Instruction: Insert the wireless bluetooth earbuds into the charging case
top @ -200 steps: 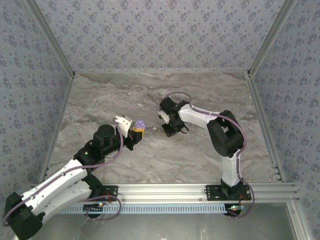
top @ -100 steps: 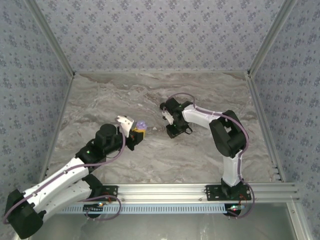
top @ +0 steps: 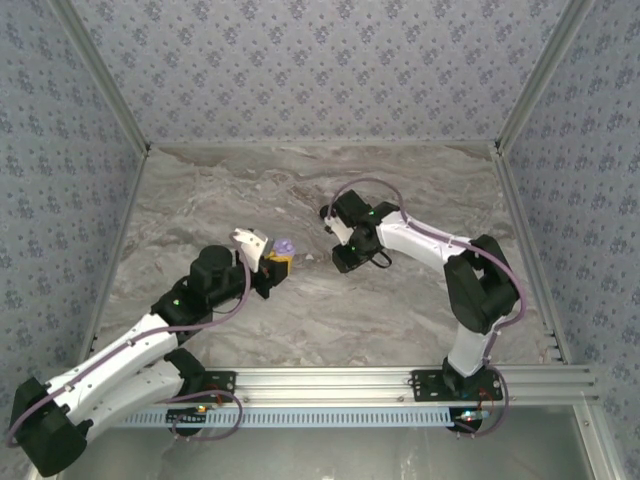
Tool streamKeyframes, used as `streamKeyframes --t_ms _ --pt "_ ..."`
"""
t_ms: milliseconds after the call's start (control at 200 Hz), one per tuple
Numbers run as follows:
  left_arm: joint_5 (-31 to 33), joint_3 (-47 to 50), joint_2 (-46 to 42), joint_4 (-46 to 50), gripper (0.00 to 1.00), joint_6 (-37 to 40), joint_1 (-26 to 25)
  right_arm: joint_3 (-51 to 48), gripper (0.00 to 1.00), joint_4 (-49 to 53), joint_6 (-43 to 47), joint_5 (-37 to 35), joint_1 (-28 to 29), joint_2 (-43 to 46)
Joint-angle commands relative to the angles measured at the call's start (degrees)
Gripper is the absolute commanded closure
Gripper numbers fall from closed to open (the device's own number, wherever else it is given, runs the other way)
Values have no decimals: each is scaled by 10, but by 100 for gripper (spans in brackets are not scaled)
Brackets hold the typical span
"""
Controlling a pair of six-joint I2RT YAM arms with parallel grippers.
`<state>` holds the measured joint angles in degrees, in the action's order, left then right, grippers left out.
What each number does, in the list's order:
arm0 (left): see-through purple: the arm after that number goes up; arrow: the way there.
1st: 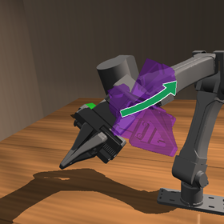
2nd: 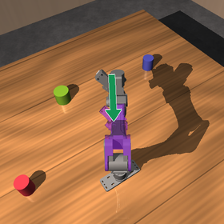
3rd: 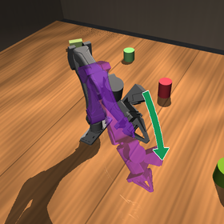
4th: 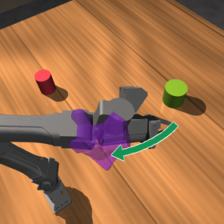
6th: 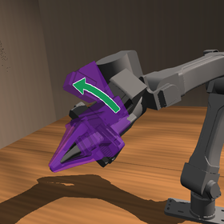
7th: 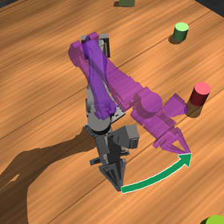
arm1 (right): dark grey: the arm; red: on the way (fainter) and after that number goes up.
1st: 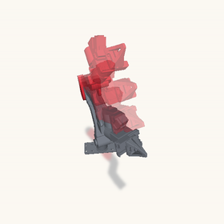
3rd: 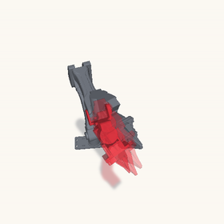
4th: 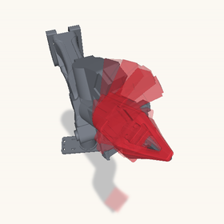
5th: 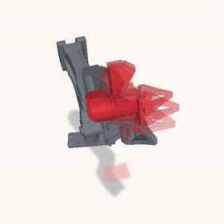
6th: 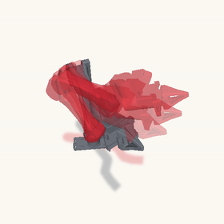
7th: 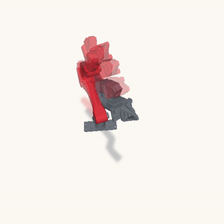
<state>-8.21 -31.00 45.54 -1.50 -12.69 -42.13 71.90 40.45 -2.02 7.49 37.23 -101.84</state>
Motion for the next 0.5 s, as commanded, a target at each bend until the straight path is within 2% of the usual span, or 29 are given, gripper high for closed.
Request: streamKeyframes --t_ms 0,210,495 --pt "-10 -26 0 -20 85 -5 -5 -17 75 -3 -23 15 1 -14" --pt "-11 -29 6 -20 86 -5 -7 -28 82 -30 -52 2 -2 -41" --pt "-8 -30 10 -17 86 -3 -7 -9 86 -20 -63 -50 -6 -78"
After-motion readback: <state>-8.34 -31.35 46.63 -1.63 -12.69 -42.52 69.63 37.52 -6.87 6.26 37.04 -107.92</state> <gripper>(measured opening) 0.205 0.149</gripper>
